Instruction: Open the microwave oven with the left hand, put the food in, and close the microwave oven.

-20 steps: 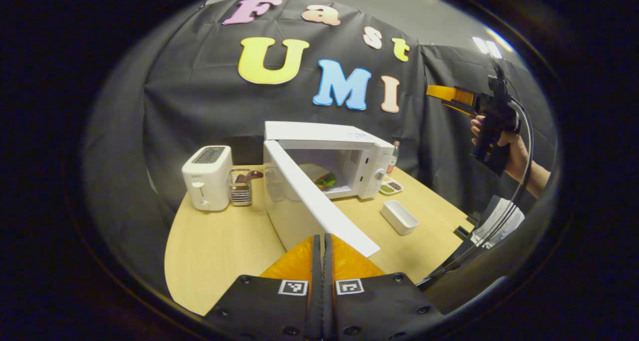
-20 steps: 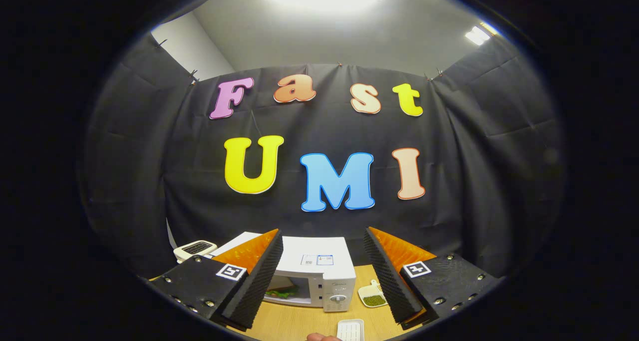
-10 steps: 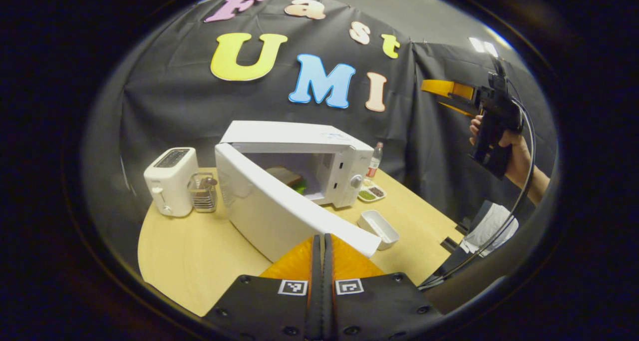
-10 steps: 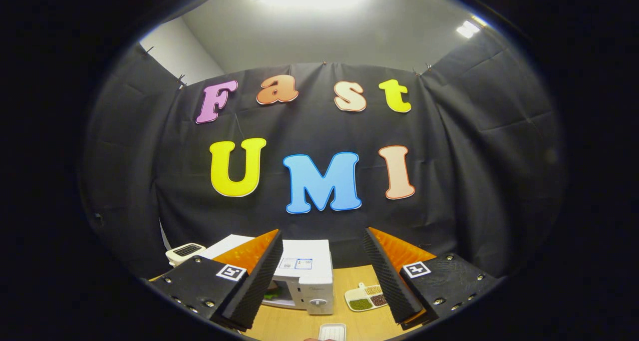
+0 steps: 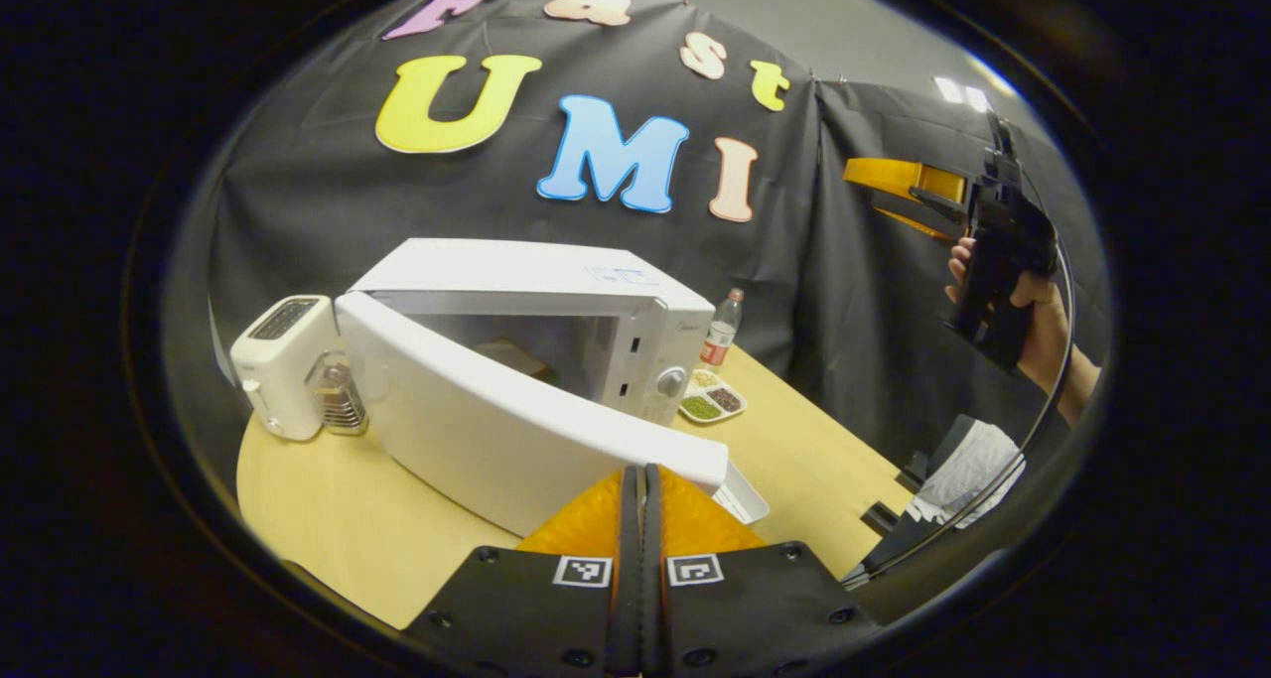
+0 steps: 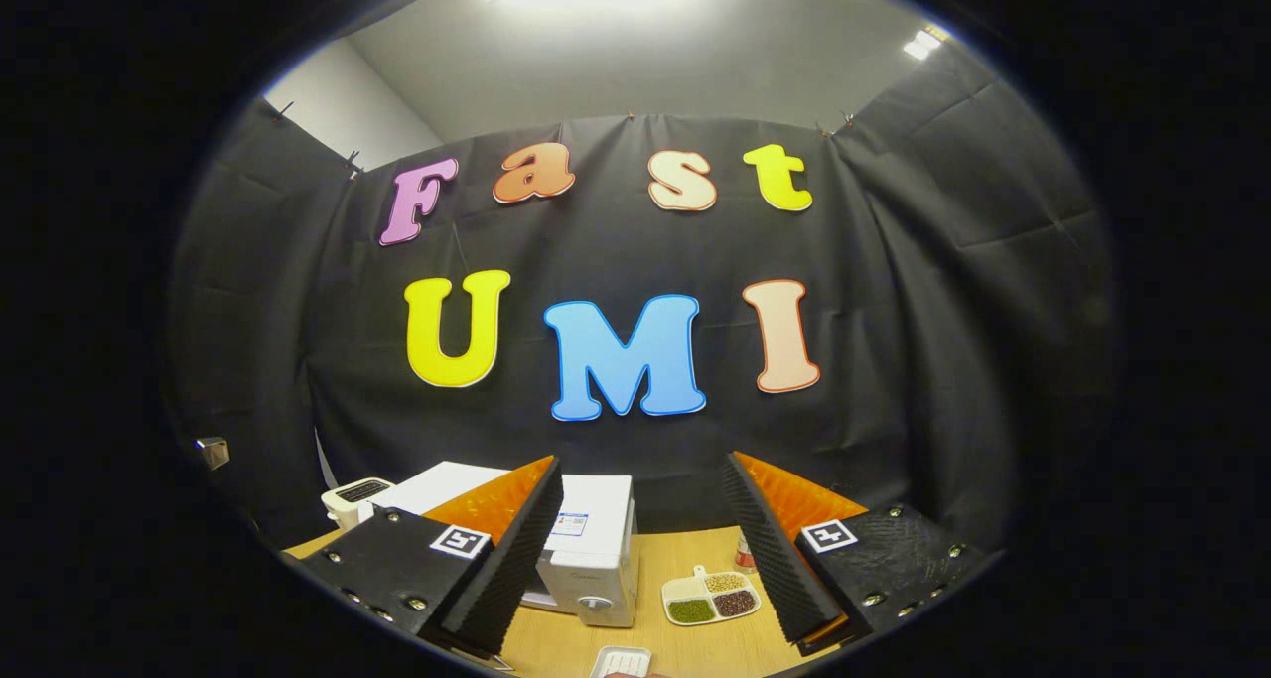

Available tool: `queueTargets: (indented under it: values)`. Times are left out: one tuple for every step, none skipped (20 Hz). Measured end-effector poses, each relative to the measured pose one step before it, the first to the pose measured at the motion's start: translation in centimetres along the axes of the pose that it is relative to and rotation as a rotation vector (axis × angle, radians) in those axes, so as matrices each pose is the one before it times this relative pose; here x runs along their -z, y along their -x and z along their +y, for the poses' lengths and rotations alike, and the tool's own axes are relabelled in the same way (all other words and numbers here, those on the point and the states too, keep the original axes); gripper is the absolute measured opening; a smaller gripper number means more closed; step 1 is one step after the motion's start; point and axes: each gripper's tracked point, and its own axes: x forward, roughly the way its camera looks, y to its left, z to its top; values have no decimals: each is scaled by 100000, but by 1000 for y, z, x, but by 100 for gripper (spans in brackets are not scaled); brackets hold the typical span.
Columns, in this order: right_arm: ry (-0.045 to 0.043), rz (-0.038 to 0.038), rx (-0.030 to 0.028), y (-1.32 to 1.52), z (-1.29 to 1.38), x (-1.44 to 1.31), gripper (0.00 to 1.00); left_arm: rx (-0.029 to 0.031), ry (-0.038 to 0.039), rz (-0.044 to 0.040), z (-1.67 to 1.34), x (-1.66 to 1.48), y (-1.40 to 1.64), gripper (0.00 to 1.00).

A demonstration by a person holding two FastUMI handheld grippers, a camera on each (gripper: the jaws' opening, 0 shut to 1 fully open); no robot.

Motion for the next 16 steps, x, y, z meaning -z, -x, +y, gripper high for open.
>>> queueTargets:
  values:
    - [-317,376,421,144,-584,198,98,70,-266,-50,-268,-320,-670,6]
    - [-331,230,607,-99,-466,122,98,-124,67,-515,-182,-238,-614,6]
    - [-291,346,720,-31,-662,179,98,-285,360,-1008,-177,-303,-640,6]
    - [-293,432,754,84,-511,123,98,573,976,135,-232,-82,-610,6]
    - [-329,309,651,21,-473,179,98,-67,806,-41,-214,-135,-727,6]
    - [-178,128,537,-8,-485,94,98,106,590,-19,-104,-238,-738,6]
    - [258,141,565,110,-382,170,98,-289,-144,-407,-158,-312,-695,6]
    - [443,190,519,-22,-350,283,98,-232,-404,-68,-42,-255,-565,6]
    - [157,104,246,-119,-344,219,98,-383,-590,-351,22,-245,-652,7]
    - [-170,235,441,-181,-369,190,98,-606,-179,-259,-66,-363,-675,6]
    - [-392,470,253,-155,-593,191,98,-699,-101,-249,-51,-277,-603,7]
    - [-626,358,248,-121,-446,42,98,-889,-105,-136,62,-142,-748,6]
    - [-674,336,163,-140,-462,148,98,-1015,-71,-528,29,-350,-620,6]
    - [-499,320,-161,-194,-303,62,98,-1172,152,-349,-36,-216,-616,6]
    - [-139,319,-473,-230,-305,61,98,-1340,-150,-713,-73,-335,-510,6]
    - [92,155,-495,-237,-282,23,98,-1014,-105,-506,28,-259,-599,6]
